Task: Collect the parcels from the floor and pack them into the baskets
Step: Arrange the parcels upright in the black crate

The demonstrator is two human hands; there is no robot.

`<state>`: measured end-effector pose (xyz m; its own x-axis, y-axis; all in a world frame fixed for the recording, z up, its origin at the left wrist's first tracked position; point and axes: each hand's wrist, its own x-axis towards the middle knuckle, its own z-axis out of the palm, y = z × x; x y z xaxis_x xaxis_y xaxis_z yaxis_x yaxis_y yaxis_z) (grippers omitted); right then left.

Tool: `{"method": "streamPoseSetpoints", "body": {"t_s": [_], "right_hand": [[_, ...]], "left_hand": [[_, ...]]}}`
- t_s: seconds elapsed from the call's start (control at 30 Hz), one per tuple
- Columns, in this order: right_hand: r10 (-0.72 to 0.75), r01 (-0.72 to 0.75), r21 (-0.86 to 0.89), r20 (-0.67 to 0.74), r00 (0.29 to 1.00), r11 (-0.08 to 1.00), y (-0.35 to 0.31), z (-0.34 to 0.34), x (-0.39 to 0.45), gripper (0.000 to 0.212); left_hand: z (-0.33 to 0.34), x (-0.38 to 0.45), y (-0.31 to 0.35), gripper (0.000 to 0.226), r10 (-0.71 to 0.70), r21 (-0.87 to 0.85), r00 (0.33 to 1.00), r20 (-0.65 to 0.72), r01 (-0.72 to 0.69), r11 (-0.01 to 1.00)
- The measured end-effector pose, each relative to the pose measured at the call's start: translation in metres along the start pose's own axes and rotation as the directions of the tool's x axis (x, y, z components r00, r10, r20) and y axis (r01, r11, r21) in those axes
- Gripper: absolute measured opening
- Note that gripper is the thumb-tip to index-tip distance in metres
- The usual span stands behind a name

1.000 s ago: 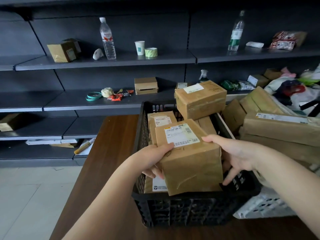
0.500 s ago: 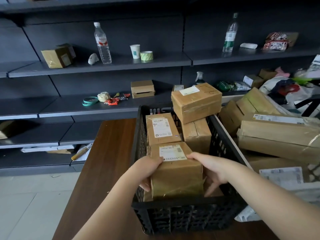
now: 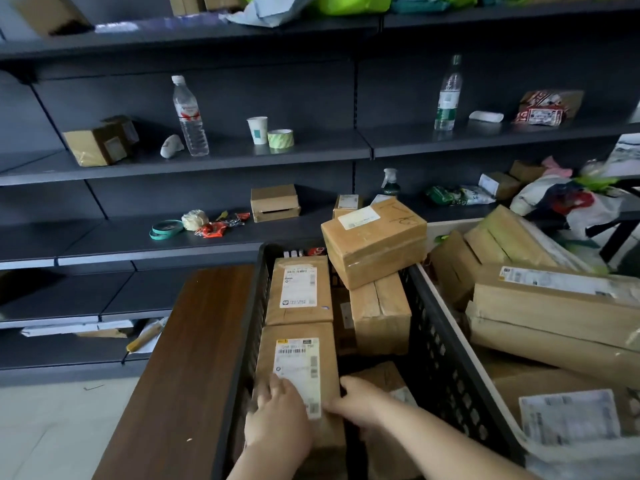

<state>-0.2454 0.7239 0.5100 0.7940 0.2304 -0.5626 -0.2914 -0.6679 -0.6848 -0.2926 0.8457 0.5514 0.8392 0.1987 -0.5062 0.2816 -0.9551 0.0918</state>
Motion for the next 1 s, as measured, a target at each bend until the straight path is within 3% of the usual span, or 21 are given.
{"method": "streamPoseSetpoints", "body": {"t_s": [0.1,0.2,0.27,0.4,0.57,0.67,0.77,0.9,1.0], "right_hand": [[-0.116,0.118,-0.005,-0.228,0.967,0.993,-0.007,-0.032,-0.001,0.051],[-0.220,0.325,0.093,-0.563,0.797,0.941,-0.020,-0.079,-0.007,0.058],[-0.128,0.394,0.269,-0.663,0.737,0.879,-0.031,-0.113,0.000,0.076],[0.058,0.368,0.552,-0.607,0.793,0.748,-0.048,-0.161,0.030,0.098],[0.139,0.295,0.662,-0.521,0.842,0.689,-0.059,-0.174,0.066,0.101],[0.078,0.261,0.612,-0.470,0.879,0.746,-0.064,-0.169,0.080,0.116],[-0.064,0.303,0.513,-0.430,0.900,0.803,-0.072,-0.154,0.080,0.110],[-0.249,0.382,0.464,-0.322,0.913,0.800,-0.084,-0.123,0.075,0.101],[-0.317,0.362,0.290,-0.192,0.929,0.886,-0.088,-0.104,0.075,0.092]], "left_hand": [[-0.015,0.010,0.013,0.064,0.059,-0.129,0.986,-0.155,-0.079,0.988],[-0.046,0.027,0.031,0.060,0.070,-0.346,0.904,-0.422,-0.232,0.909],[-0.074,0.050,0.049,0.063,0.033,-0.522,0.866,-0.499,-0.330,0.787],[-0.133,0.106,0.090,0.068,-0.043,-0.739,0.841,-0.539,-0.447,0.505],[-0.162,0.160,0.117,0.075,-0.045,-0.854,0.915,-0.401,-0.356,0.379],[-0.158,0.163,0.111,0.070,-0.014,-0.817,0.911,-0.411,-0.362,0.449],[-0.150,0.149,0.092,0.053,-0.033,-0.720,0.838,-0.545,-0.448,0.531],[-0.135,0.125,0.040,0.051,-0.107,-0.622,0.737,-0.668,-0.473,0.624],[-0.118,0.115,0.005,0.053,-0.176,-0.637,0.796,-0.579,-0.307,0.707]]}}
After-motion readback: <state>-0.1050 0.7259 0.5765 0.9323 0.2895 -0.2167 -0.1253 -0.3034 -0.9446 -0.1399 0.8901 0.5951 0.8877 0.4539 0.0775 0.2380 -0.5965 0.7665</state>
